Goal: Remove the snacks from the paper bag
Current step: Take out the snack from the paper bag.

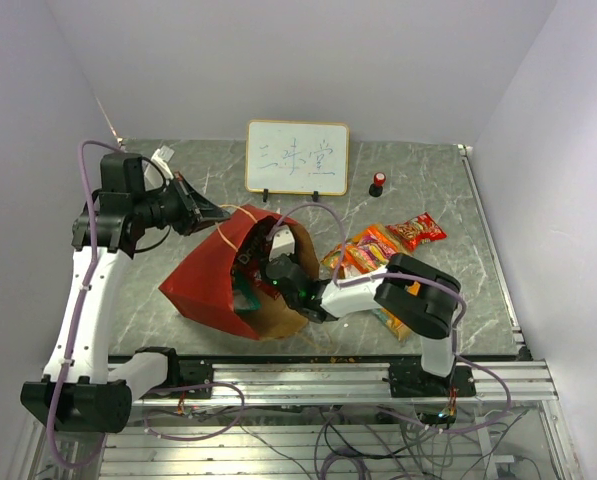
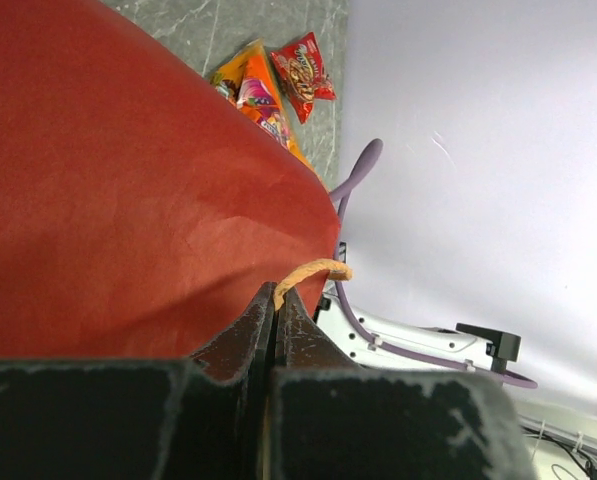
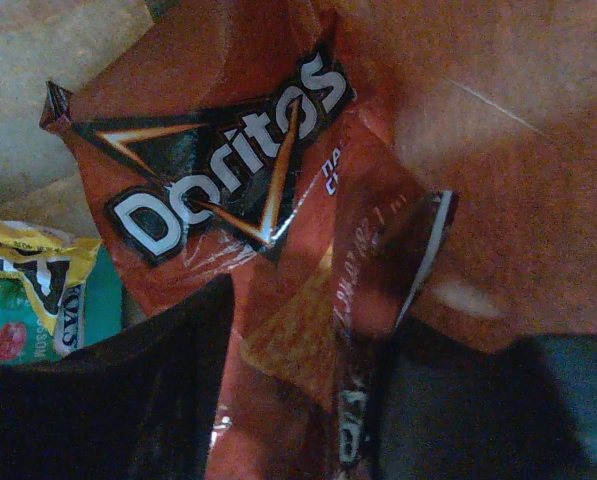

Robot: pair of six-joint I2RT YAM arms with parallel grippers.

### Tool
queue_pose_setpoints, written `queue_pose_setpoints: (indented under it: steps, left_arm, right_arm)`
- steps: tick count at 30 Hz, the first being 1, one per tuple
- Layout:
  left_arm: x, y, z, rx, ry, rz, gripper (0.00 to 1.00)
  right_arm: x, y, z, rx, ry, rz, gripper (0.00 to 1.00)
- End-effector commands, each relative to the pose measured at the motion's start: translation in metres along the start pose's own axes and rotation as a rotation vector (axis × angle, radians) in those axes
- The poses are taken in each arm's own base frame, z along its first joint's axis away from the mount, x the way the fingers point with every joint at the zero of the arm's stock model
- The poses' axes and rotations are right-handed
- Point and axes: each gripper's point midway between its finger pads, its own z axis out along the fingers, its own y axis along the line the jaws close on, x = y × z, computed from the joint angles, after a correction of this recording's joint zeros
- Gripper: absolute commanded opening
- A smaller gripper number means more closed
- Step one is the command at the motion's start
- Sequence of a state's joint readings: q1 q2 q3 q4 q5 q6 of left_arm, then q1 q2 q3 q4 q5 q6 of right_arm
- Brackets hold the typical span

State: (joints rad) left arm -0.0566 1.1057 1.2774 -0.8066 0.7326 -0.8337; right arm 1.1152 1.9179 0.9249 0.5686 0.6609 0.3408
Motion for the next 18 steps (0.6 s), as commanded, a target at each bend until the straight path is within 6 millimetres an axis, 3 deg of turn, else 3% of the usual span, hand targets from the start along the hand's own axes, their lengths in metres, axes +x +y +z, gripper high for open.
queue_pose_setpoints:
  steps: [1, 4, 6, 8, 9, 13, 14, 18]
  left_arm:
    - [0.012, -0.006, -0.007, 0.028, 0.022, 0.036, 0.07]
    - [0.014, -0.005, -0.008, 0.017, 0.028, 0.042, 0.07]
    - [0.016, -0.005, -0.009, 0.015, 0.028, 0.043, 0.07]
    - [0.019, -0.003, -0.009, 0.015, 0.03, 0.04, 0.07]
    - [0.02, -0.002, -0.009, 0.016, 0.032, 0.038, 0.07]
    - [0.022, -0.002, -0.011, 0.019, 0.026, 0.044, 0.07]
    - [0.022, -0.002, -0.012, 0.02, 0.022, 0.043, 0.07]
    - [0.017, -0.006, -0.013, 0.026, -0.014, 0.054, 0.07]
  right_arm:
    - [-0.004, 0.004, 0.01, -0.016, -0.076, 0.0, 0.43]
    - [-0.003, 0.001, 0.016, 0.02, -0.069, -0.023, 0.31]
    - [-0.002, 0.002, 0.018, 0.02, -0.063, -0.047, 0.13]
    - [-0.004, 0.004, 0.021, 0.025, -0.05, -0.074, 0.02]
    - [-0.002, 0.004, 0.02, 0.019, -0.034, -0.092, 0.0]
    - [-0.022, 0.023, 0.012, -0.067, -0.053, -0.084, 0.0]
    - [-0.032, 0.03, 0.008, -0.1, -0.07, -0.068, 0.0]
    - [-0.041, 0.04, -0.02, -0.219, -0.076, -0.024, 0.0]
